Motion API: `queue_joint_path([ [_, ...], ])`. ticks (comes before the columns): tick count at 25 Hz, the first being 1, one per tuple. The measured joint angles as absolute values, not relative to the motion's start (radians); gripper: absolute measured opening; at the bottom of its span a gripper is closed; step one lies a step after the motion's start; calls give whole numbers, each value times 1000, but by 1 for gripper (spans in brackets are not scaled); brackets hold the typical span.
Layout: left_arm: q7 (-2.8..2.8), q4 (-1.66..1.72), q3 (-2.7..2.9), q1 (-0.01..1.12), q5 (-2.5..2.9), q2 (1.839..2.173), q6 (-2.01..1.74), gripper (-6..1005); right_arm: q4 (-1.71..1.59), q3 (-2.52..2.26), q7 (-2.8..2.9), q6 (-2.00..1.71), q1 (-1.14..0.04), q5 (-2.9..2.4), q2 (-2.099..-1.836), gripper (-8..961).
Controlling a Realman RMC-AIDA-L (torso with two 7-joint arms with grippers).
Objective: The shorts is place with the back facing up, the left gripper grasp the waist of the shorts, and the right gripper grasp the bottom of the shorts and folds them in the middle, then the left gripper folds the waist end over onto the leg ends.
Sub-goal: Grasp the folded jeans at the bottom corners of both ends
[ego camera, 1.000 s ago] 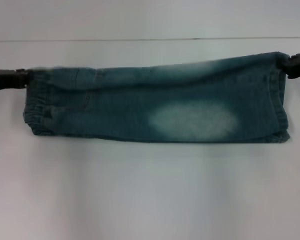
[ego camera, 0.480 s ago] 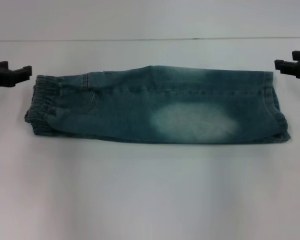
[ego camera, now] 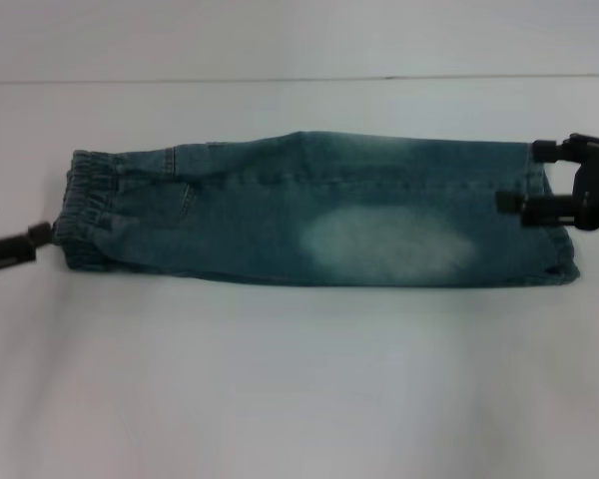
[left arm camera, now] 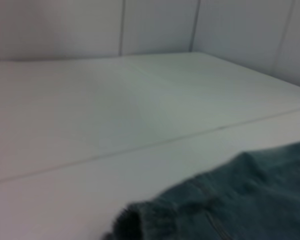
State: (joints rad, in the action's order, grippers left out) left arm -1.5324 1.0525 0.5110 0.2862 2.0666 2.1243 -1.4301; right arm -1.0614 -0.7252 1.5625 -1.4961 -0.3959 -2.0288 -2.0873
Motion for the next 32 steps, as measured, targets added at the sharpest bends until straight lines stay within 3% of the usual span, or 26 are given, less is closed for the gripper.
queue_joint_path([
  [3,-1473,995,506,277,2078,2124,-1442,938,-1043,-726,1527,-1536,-382,-2011,-2087,937],
  [14,-1333,861,514,306,2095,2141,-1271,905,-984,-733,1390,-1746,-349,-1997,-2092,931],
  [32,-1244,709,525,396,2121,2119,-1109,850,-918,-748,1396,-1758,-344,-2002,-2092,929],
])
